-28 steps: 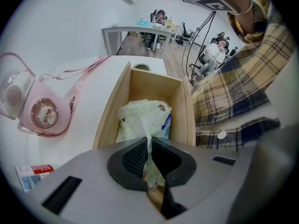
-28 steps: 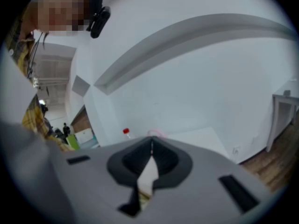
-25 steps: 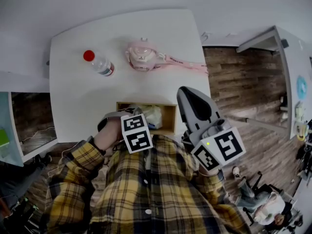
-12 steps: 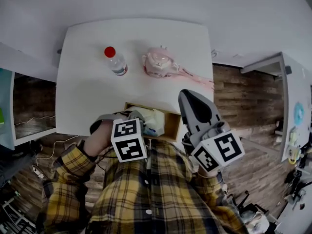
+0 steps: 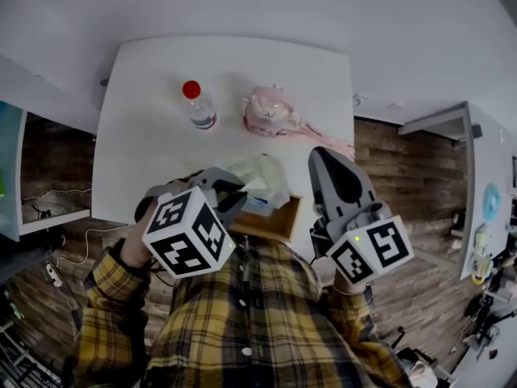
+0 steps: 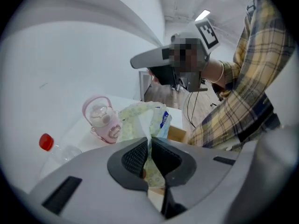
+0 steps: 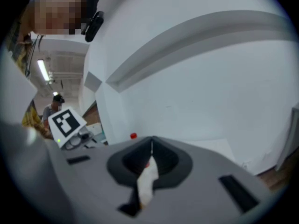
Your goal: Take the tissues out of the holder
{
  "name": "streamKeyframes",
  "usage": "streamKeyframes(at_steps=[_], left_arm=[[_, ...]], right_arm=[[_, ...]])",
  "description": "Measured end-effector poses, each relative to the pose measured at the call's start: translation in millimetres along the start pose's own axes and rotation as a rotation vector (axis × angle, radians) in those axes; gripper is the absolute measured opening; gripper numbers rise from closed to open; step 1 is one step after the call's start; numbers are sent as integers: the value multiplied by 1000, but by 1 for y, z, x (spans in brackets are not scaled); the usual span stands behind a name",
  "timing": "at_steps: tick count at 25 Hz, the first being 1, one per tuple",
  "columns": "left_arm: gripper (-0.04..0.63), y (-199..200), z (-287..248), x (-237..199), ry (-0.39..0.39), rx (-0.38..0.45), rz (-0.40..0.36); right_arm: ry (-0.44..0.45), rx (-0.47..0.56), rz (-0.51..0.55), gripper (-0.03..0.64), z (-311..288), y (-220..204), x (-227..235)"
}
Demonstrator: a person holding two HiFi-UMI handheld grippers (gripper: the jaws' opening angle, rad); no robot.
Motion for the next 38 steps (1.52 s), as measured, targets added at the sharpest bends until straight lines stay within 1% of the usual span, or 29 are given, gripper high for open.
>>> streamKeyframes(at_steps=[7, 10, 13, 18, 22, 25, 28, 38], left_arm=[[26, 35, 23, -26, 135, 203, 87], [26, 50, 32, -35, 185, 294, 128], [26, 62, 41, -44, 233, 367, 172], [26, 76, 52, -54, 290, 483, 259], [27, 83, 66, -62, 344, 606, 333], [26, 84, 75, -65, 353, 690, 386], [26, 80, 80, -64, 344, 725, 410], [26, 76, 80, -58, 324, 717, 410]], right_arm=[[-49, 21, -12, 12, 8, 4, 17], [-53, 24, -12, 12, 8, 6, 18], [-54, 33, -16, 12, 9, 7, 19], [-70, 37, -25, 12, 11, 6, 24], [-66, 36, -30, 12, 9, 5, 24], [-54, 35, -28, 12, 6, 4, 19], [-40, 34, -25, 12, 4, 3, 13], [-8, 6, -10, 11, 0, -3, 1]])
Point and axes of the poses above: the fingertips, and each gripper's own axes: z backward along the fingers, x to its right, y out of its top, the point moved 4 cm from there along z, backward along the fingers, and after that the axes turned 4 degrees about -z, right-handed, at the moved point
